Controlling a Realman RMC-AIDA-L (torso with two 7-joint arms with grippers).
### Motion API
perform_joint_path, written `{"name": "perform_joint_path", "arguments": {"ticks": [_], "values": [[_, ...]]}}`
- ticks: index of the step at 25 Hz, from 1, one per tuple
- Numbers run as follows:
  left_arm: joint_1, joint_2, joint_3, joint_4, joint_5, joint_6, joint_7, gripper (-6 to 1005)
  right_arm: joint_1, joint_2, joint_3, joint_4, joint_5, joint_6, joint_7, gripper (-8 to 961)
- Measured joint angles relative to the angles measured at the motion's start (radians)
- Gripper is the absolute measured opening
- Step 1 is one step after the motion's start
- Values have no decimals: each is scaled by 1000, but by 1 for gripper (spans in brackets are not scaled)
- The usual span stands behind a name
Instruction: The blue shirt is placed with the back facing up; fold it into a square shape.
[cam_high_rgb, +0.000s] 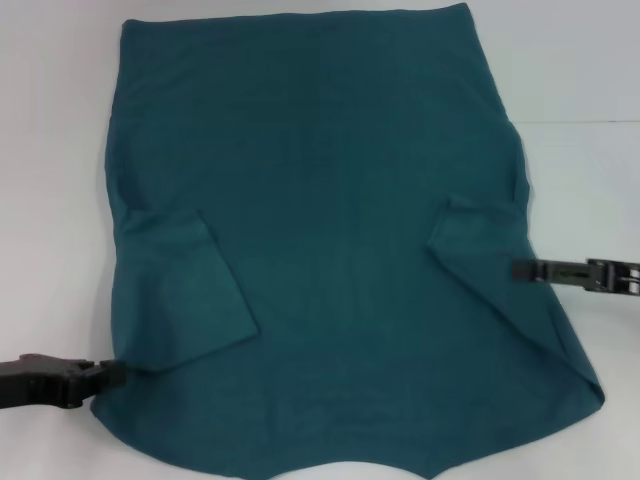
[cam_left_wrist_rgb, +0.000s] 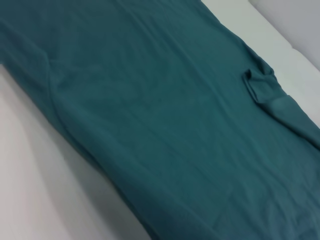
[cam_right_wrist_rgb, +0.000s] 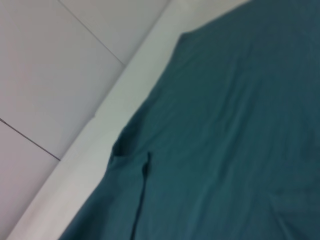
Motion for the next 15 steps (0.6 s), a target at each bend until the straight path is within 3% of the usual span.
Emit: {"name": "perform_joint_path", "arguments": {"ticks": [8,15], "values": [[1,4,-2,1,0,4,-4,15,-94,-62,9,0,-7,-89,38,905],[1,4,-1,-2,-3,11,-12,15,-148,-82,18,0,-56,-98,57,904]]}}
